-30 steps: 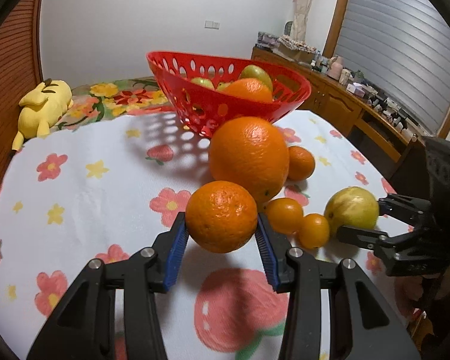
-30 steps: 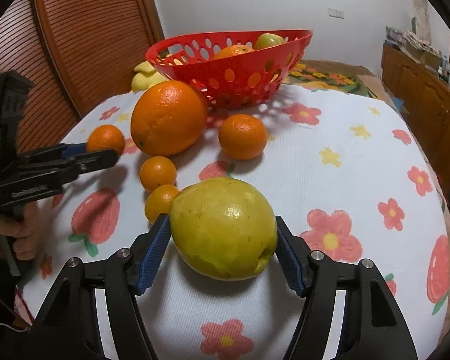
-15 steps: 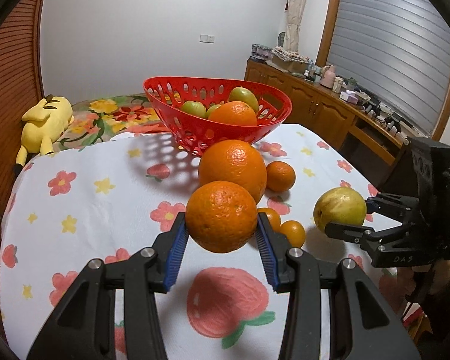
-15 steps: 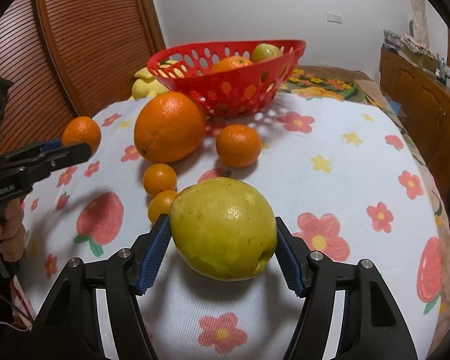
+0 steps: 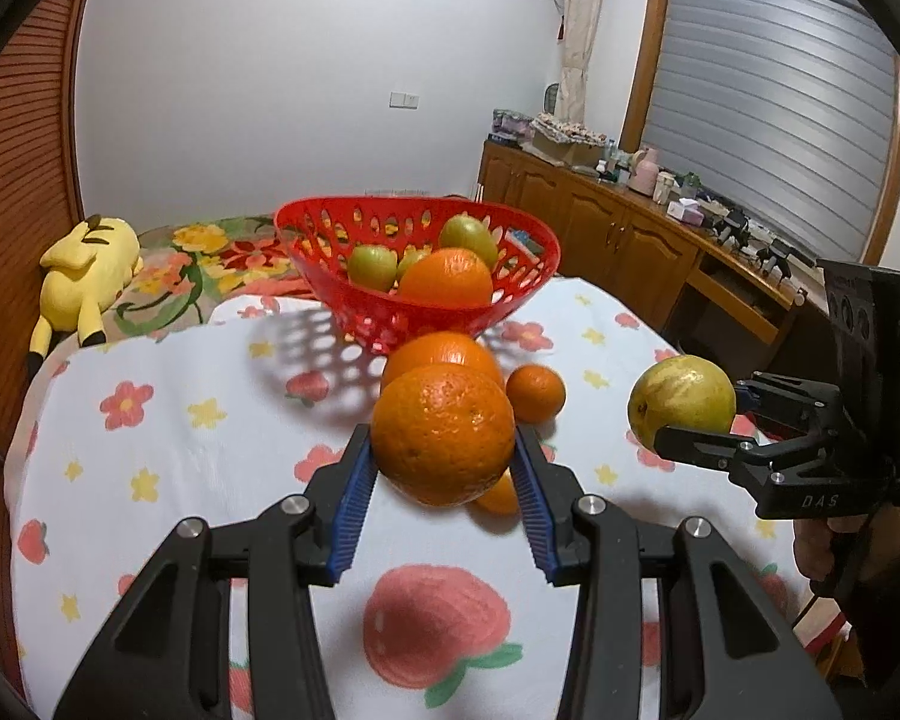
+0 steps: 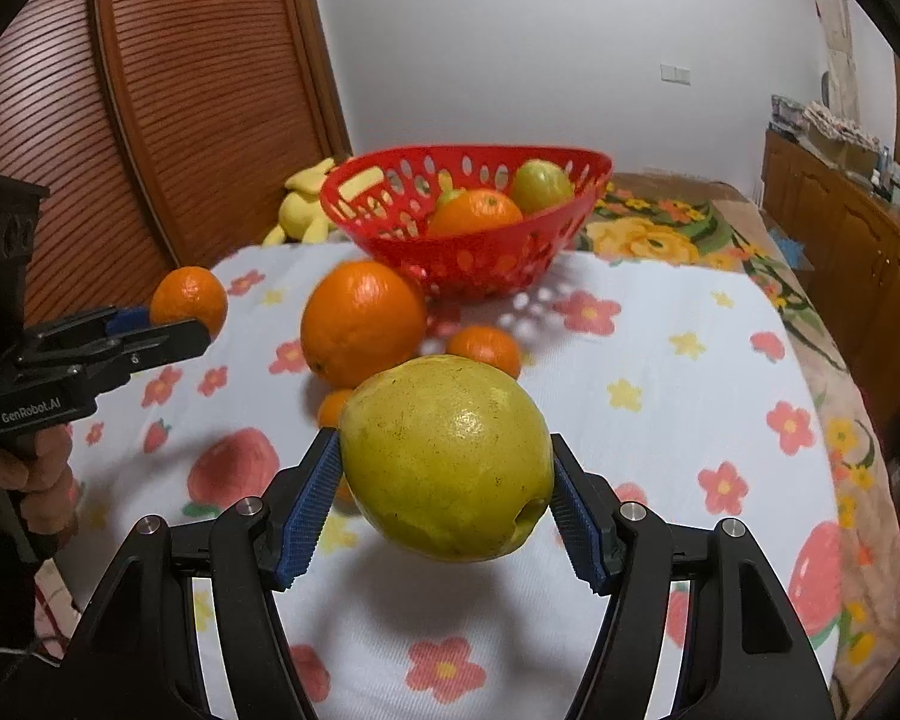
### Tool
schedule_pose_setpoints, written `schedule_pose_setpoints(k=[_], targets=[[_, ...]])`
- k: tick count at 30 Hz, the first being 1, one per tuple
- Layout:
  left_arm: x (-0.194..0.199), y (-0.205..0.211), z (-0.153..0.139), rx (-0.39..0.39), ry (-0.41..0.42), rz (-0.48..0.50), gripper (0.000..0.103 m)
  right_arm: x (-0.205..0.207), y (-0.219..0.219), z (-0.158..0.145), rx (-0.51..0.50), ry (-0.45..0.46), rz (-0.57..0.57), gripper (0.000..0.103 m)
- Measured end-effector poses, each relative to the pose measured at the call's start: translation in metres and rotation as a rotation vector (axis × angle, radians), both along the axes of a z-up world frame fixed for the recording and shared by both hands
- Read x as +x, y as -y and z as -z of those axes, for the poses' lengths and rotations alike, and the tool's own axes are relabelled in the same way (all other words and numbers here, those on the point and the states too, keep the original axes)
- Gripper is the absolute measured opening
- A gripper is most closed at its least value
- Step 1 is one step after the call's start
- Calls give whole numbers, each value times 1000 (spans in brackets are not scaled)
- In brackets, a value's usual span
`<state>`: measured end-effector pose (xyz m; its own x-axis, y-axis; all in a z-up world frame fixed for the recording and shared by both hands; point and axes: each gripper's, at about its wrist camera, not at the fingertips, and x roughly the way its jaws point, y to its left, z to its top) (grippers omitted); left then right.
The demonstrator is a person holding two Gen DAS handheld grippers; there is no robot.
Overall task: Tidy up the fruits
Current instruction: 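Lift and carry the pear with the right gripper while the left gripper carries the mandarin over the basket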
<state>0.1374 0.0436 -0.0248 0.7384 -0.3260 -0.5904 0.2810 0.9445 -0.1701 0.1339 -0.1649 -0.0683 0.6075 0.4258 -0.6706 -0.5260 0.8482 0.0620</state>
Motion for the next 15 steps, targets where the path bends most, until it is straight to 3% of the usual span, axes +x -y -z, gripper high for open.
schedule_pose_setpoints(k=[15], targets=[[42,4,-15,11,7,-14,43,48,-5,-30,-3,39,-43,68]])
